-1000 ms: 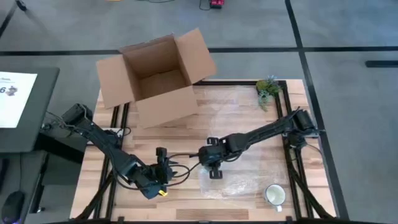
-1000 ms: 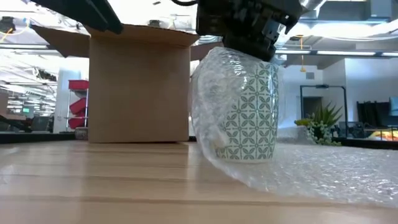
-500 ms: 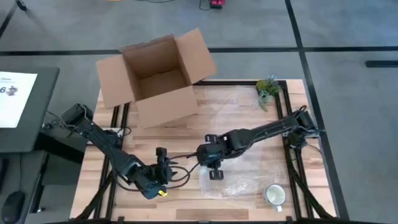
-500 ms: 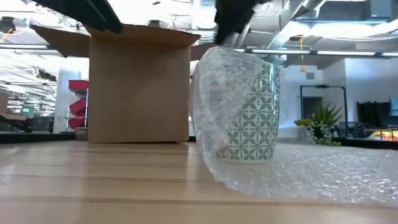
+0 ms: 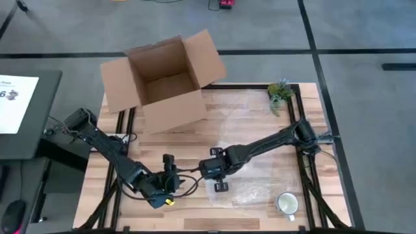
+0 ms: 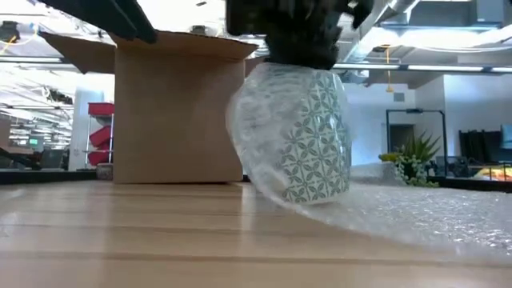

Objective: Wrap mug
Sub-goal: Wrap the green patterned mug with the bubble wrap

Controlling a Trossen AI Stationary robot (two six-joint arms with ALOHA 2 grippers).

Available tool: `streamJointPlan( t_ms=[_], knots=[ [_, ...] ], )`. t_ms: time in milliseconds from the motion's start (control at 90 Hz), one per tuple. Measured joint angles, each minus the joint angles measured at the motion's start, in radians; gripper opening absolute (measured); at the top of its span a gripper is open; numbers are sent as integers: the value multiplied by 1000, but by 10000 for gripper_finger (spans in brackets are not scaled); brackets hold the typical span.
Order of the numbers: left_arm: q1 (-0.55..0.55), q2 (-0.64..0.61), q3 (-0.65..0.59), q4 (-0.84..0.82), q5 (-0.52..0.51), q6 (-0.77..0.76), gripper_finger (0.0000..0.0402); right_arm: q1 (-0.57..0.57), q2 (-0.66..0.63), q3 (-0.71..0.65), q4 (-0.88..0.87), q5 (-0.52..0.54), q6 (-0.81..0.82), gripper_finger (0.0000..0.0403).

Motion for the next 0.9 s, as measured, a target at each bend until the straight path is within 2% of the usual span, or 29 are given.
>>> streamJointPlan(
  t_ms=[200, 356, 589, 700, 900],
  knots=[
    [0, 0, 0, -1, 0, 0, 164, 0, -46, -6, -17, 0, -10, 0],
    [1, 0, 0, 0, -3, 0, 164, 14, -150, -9, -42, 27, 6, 0],
    [1, 0, 0, 0, -3, -5, 164, 44, -244, -6, -104, 50, 114, 4],
    [1, 0, 0, 0, -3, -7, 164, 38, -239, -6, -160, 52, 158, 34],
    [1, 0, 0, 0, -2, -11, 164, -2, -158, -6, -151, 74, 164, 130]
  ],
)
